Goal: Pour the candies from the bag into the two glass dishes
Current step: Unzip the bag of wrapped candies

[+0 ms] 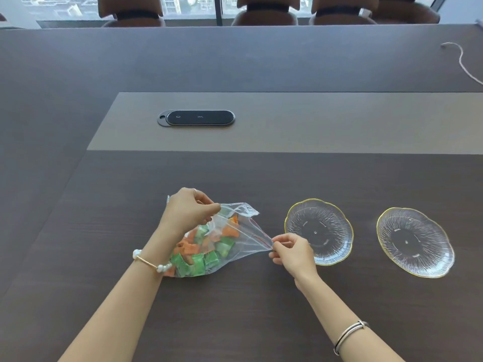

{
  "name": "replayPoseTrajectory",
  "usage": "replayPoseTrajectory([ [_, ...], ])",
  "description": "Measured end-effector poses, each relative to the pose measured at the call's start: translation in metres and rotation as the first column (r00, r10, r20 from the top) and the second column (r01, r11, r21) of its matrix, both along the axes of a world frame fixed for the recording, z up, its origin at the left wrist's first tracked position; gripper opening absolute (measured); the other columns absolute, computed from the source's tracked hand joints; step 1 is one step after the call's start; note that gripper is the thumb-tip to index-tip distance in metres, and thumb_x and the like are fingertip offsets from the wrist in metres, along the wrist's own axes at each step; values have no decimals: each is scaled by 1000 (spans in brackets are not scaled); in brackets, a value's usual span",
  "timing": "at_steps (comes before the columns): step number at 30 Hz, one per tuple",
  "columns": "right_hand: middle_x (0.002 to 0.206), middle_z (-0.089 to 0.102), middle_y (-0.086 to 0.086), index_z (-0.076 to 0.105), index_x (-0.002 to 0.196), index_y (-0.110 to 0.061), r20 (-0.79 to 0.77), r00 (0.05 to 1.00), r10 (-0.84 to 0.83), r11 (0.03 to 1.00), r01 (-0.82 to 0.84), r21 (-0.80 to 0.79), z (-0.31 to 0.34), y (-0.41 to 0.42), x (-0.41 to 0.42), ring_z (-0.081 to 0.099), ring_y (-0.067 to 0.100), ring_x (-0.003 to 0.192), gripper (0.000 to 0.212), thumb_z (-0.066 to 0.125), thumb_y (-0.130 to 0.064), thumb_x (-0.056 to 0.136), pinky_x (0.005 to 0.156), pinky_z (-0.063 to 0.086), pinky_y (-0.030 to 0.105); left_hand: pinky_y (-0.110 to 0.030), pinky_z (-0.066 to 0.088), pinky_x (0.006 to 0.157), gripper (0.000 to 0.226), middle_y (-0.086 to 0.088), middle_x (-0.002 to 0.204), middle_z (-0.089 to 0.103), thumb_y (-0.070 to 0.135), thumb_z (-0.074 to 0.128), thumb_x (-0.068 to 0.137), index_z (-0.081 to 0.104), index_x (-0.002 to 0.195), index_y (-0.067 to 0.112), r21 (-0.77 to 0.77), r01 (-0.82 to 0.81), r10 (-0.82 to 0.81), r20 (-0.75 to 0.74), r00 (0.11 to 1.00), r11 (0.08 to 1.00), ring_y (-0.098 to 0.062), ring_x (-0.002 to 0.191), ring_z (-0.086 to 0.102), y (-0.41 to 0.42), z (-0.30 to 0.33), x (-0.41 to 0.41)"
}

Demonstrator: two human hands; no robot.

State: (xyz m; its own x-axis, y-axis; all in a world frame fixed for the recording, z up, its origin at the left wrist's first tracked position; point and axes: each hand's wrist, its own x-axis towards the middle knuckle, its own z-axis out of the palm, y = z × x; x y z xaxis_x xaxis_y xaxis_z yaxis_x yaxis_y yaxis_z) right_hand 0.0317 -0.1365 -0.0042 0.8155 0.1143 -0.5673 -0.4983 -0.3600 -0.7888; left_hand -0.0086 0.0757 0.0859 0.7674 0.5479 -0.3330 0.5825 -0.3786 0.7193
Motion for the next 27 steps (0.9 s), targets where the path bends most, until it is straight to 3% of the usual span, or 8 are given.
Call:
replayPoseTrajectory([
  [3, 76, 65, 1, 63, 97, -19, -24, 992, 122, 992, -121, 30, 4, 5, 3, 63, 15, 65, 26, 52, -4, 78, 58, 51, 23, -30, 56, 64, 13, -4, 62, 66, 21, 73, 71, 68, 70, 9, -63, 37, -38, -10, 999, 997, -13, 57, 62, -4, -4, -3],
  [6, 72, 67, -1, 68, 81, -22, 13, 982, 189, 982, -189, -5, 6, 12, 7, 60, 16, 64, 7, 63, -18, 78, 61, 50, 30, -26, 51, 59, 19, -1, 61, 62, 26, 74, 72, 67, 70, 9, -87, 96, -96, -4, 995, 992, -13, 58, 59, -10, -6, -5],
  [8, 65, 66, -1, 67, 69, -22, 52, 982, 180, 983, -178, -41, 5, 15, 9, 59, 17, 60, 10, 65, -22, 79, 64, 52, 35, -27, 49, 60, 19, -1, 60, 62, 26, 73, 72, 66, 69, 8, -84, 110, -107, 36, 994, 990, -12, 58, 57, -13, -4, -5],
  [12, 61, 64, 3, 65, 70, -13, 14, 993, 114, 993, -114, -22, 2, 9, 12, 63, 16, 56, 12, 61, -14, 82, 57, 54, 27, -22, 45, 55, 19, -2, 59, 58, 22, 73, 70, 66, 69, 4, -189, 42, 0, 219, 976, 981, -9, 52, 52, -9, 12, -3],
  [17, 63, 64, 6, 66, 70, -11, -11, 996, 84, 996, -84, 27, -1, 5, 9, 58, 16, 53, 12, 62, -10, 81, 49, 52, 22, -21, 51, 64, 35, 2, 69, 67, 45, 70, 73, 72, 80, 12, -312, 131, -104, 100, 990, 941, -7, 65, 60, -8, 14, -7],
  [19, 74, 65, 9, 67, 87, -12, -11, 997, 78, 995, -77, 63, 1, 7, 8, 60, 17, 61, 7, 65, -14, 81, 51, 52, 24, -27, 49, 71, 34, 0, 79, 69, 47, 61, 80, 72, 83, 15, -325, 48, -14, 108, 994, 944, -12, 73, 61, -4, 3, -11],
  [22, 91, 66, 12, 53, 107, -23, -29, 997, 70, 993, -66, 98, 6, 3, 3, 64, 22, 84, 26, 62, -20, 82, 58, 55, 28, -36, 45, 79, 26, -5, 95, 69, 41, 55, 86, 67, 86, 17, -136, -186, 198, 75, 977, 973, -20, 89, 62, 23, -32, -24],
  [27, 91, 59, -4, 61, 86, -19, 113, 989, 93, 995, -96, 25, 16, -2, -10, 55, 13, 88, 9, 53, -24, 87, 80, 46, 30, -44, 29, 106, 51, -25, 135, 48, 39, 48, 90, 48, 130, 7, 199, -293, 340, -277, 899, 935, -44, 127, 37, 75, -97, -61],
])
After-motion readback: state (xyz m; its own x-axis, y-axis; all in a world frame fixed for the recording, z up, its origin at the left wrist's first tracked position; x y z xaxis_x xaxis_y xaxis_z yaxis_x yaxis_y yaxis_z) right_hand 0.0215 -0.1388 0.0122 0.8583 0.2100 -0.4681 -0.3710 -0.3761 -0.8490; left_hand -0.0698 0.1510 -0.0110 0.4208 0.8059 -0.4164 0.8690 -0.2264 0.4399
